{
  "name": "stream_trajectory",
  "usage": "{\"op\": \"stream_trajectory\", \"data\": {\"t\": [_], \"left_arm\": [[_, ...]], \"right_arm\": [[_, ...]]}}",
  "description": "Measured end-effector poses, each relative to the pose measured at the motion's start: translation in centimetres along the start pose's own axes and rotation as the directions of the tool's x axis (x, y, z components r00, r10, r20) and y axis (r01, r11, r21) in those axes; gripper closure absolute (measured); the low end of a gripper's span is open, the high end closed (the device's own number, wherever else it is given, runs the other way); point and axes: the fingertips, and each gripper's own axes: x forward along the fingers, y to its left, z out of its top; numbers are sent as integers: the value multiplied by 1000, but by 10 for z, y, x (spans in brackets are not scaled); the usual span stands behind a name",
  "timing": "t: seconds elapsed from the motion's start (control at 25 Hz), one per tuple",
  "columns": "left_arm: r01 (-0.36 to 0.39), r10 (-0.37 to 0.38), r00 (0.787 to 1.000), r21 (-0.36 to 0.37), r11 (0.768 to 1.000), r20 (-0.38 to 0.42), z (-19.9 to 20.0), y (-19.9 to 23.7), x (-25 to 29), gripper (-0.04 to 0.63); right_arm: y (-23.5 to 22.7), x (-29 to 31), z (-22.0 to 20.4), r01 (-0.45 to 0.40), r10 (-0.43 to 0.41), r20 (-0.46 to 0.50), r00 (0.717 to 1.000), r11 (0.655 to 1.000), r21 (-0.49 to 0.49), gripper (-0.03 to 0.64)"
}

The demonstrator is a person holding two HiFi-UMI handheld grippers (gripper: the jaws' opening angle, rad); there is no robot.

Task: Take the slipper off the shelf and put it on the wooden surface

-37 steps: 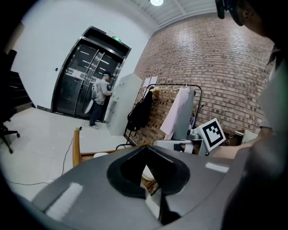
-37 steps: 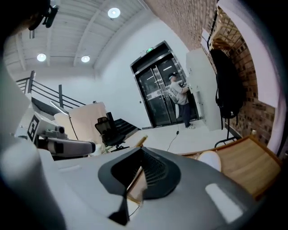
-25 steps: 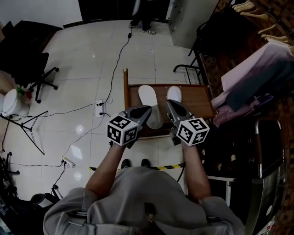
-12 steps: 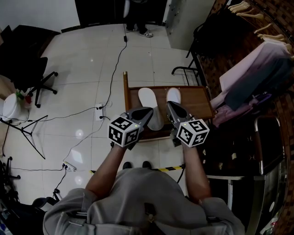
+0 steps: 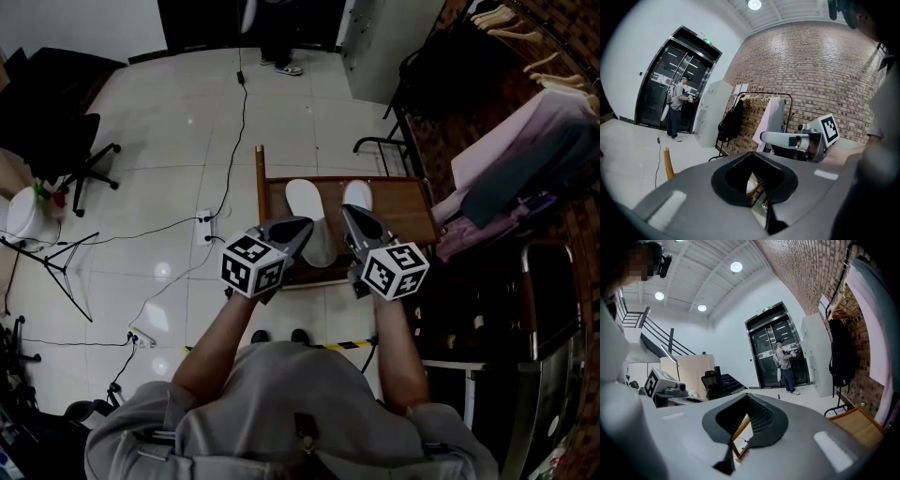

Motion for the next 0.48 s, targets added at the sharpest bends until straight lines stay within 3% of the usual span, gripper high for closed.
{"op": "stream_trajectory", "data": {"t": [0.48], "left_arm": [[5,-5,1000,-10,1000,-3,-3,3,3,592]], "right_arm": [[2,2,5,-9,9,7,1000,1000,-7,617]]}}
